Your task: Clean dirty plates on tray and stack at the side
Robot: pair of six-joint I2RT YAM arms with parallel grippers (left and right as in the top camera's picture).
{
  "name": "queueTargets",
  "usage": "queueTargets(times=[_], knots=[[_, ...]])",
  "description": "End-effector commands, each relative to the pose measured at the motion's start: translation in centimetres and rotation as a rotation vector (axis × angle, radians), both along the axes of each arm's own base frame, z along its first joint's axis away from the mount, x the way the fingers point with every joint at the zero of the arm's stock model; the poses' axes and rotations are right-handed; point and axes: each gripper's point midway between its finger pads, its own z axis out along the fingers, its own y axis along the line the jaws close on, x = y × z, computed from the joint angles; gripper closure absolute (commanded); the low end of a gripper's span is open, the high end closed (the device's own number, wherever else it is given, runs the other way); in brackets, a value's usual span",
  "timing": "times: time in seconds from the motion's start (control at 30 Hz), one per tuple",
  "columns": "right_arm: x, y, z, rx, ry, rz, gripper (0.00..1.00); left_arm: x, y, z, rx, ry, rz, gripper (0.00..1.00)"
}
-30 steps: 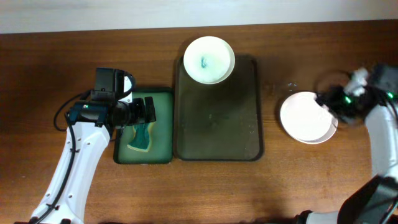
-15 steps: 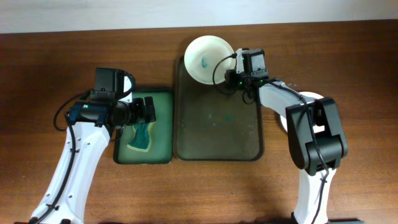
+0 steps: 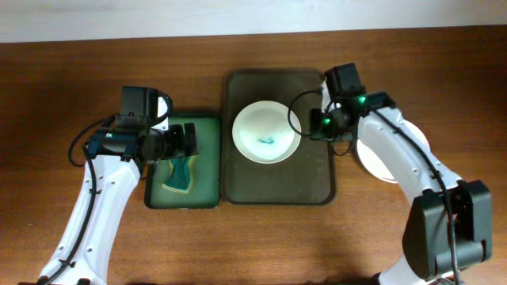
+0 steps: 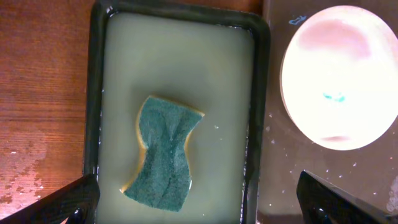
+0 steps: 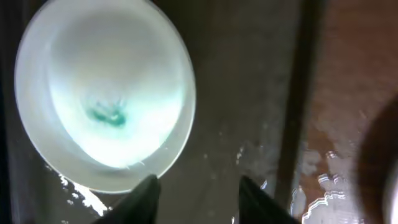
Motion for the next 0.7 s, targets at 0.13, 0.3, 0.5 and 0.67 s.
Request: queueTargets(times=[0.13,0.3,0.5,0.67], knots=[[0.0,1.8,-7.4,-0.033,-0.093,0.261,0.56,0.2,-0.1,0.5,-0.006,-0.014,-0.006,0.01],[-4.5,0.9,-7.1,0.063,0.199,-0.086,0.96,0.2,-0.1,0.5,-0.006,-0.014,-0.007,0.01],[-5.1,3.0,-3.8,0.255,0.264,-0.301,0.72,0.2,-0.1,0.5,-0.006,-0.014,-0.007,0.01],[-2.0,0.5,-3.7,-0.043,-0.026,0.218,0.57,0.1,-0.3,0.5,-0.018,-0.012,-0.012,0.01]])
